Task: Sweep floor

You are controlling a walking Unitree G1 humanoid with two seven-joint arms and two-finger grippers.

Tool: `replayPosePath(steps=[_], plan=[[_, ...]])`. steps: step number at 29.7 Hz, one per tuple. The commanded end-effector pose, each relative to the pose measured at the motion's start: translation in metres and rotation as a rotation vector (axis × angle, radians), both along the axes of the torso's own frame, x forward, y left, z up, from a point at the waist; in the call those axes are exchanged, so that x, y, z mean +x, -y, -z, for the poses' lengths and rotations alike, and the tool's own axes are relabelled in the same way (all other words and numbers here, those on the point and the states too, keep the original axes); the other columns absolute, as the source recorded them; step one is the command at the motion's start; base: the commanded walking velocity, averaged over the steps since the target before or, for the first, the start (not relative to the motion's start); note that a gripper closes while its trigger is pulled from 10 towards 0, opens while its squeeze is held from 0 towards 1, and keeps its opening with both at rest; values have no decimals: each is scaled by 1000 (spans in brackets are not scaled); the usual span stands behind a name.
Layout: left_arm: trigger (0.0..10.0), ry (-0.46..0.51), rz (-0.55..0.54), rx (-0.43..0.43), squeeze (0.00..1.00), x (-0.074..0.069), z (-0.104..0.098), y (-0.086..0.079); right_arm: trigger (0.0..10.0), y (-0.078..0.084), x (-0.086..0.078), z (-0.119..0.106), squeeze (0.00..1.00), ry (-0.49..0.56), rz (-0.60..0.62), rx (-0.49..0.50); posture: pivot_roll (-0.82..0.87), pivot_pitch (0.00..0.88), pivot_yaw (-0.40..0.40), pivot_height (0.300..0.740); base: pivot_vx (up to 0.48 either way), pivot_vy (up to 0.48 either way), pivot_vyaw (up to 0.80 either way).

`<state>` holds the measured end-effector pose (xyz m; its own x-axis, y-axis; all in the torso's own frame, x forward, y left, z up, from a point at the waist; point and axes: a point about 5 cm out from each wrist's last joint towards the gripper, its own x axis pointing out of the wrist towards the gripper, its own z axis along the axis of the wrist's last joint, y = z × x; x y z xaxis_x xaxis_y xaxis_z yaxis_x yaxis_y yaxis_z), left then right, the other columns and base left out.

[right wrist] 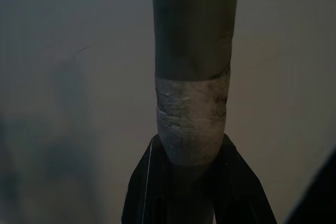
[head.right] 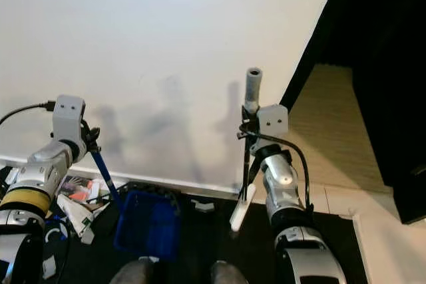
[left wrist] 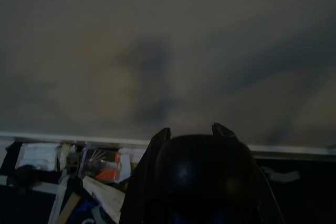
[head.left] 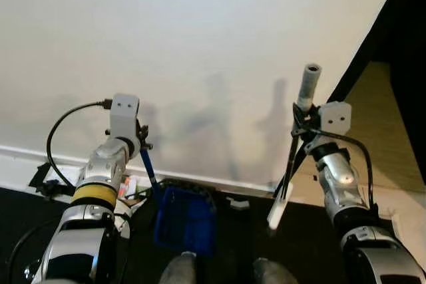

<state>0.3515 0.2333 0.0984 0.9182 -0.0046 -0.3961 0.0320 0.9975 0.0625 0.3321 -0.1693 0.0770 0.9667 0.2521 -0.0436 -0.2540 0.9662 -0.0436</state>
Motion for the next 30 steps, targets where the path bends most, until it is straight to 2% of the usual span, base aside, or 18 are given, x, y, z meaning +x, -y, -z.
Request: replayPosePath(steps=[1, 5, 11, 12, 14, 16, 26, 30], plan=[[10000, 62, 4, -20, 0, 8, -11, 6, 10000, -9, 0, -3, 0, 13, -55, 1, 61, 123, 25, 740, 0, 0, 0], [10000, 88, 9, -12, 0, 14, -18, 10, 10000, -15, -3, 2, 0, -12, -111, -16, 57, 145, 36, 740, 0, 0, 0], [10000, 144, 9, -54, 0, 24, -32, 19, 10000, -20, -8, 6, 0, -39, -198, -41, 53, 188, 48, 740, 0, 0, 0], [10000, 165, 10, -77, 0, 27, -37, 25, 10000, -20, -9, 7, 0, -48, -234, -71, 49, 209, 51, 740, 0, 0, 0], [10000, 168, 10, -93, 0, 29, -37, 28, 10000, -20, -9, 8, 0, -60, -248, -89, 48, 222, 50, 740, 0, 0, 0], [10000, 183, 19, -117, 0, 30, -34, 41, 10000, -19, -9, 12, 0, -86, -266, -137, 45, 239, 49, 740, 0, 0, 0], [10000, 204, -25, -119, 0, 29, -29, 53, 10000, -18, -4, 10, 0, -102, -286, -177, 55, 293, 56, 740, 0, 0, 0], [10000, 267, -44, -197, 0, 32, -35, 60, 10000, -20, -2, 10, 0, -109, -300, -177, 66, 301, 61, 740, 0, 0, 0]])
